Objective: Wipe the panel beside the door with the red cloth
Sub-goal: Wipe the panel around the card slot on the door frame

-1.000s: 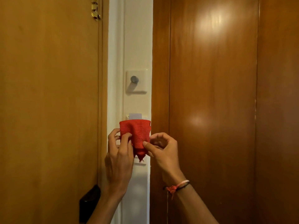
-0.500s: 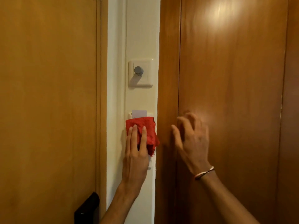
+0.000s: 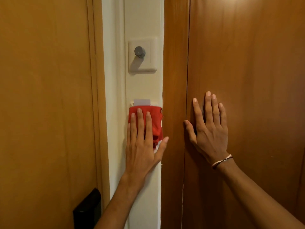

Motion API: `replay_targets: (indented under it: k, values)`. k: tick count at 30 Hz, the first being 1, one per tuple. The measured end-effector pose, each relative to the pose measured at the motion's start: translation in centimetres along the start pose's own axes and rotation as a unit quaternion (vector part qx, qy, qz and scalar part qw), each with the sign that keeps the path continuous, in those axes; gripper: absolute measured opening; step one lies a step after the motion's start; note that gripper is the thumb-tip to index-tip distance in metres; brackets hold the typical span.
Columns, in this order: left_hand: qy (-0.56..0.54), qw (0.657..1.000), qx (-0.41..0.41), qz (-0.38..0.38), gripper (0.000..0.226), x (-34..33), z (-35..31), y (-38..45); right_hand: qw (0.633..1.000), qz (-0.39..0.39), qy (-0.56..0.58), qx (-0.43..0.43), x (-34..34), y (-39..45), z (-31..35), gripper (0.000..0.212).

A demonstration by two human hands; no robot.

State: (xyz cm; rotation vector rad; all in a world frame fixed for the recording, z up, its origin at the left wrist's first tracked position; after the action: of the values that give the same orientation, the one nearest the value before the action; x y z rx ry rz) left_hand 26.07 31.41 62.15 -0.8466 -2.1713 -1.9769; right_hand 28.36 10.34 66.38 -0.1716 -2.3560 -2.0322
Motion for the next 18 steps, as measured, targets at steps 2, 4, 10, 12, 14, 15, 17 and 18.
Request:
replay_targets:
  k: [2,4,10,12,14,15,17,18]
  values:
    - [-0.012,1.0,0.017,0.005,0.096,-0.1,-0.6,-0.2,1.0,-0.004,-0.002,0.004,0.2,0.1,0.1,0.076]
    - [0.005,1.0,0.004,0.021,0.097,-0.7,-1.2,-2.2,1.0,-0.001,-0.002,0.006,0.1,-0.2,0.1,0.076]
    - [-0.014,1.0,0.006,-0.006,0.096,0.5,-0.5,0.6,1.0,-0.007,-0.002,0.011,0.0,-0.1,0.2,0.078]
    - [-0.009,1.0,0.0,0.011,0.099,0.0,-1.1,-1.2,1.0,-0.006,-0.001,0.013,0.0,-0.3,0.1,0.078]
    - [0.008,1.0,-0.009,0.018,0.099,-0.3,-0.7,-2.4,1.0,-0.01,0.001,0.018,-0.1,-0.5,0.2,0.077]
    - [0.007,1.0,-0.01,0.012,0.099,0.0,-0.3,-1.8,1.0,-0.012,0.002,0.017,-0.1,-0.5,0.2,0.077]
    - [-0.015,1.0,0.013,-0.008,0.099,0.9,0.3,0.5,1.0,-0.015,-0.001,0.015,-0.1,-0.2,0.1,0.077]
    - [-0.025,0.999,0.026,-0.011,0.099,1.1,0.2,0.9,1.0,-0.013,0.001,0.015,-0.1,-0.2,0.1,0.077]
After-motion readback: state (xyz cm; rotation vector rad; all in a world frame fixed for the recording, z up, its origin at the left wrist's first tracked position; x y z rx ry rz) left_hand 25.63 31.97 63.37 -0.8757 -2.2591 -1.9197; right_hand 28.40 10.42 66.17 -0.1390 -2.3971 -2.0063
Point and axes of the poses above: each hand's wrist, its own y-axis towards the middle knuckle, its own x-axis out of the back of the hand, z = x × y, the point moved 6 cm from there along y, towards the middle knuckle, and after that the axes turned 1 degree about -y, right-handed, at the moved point
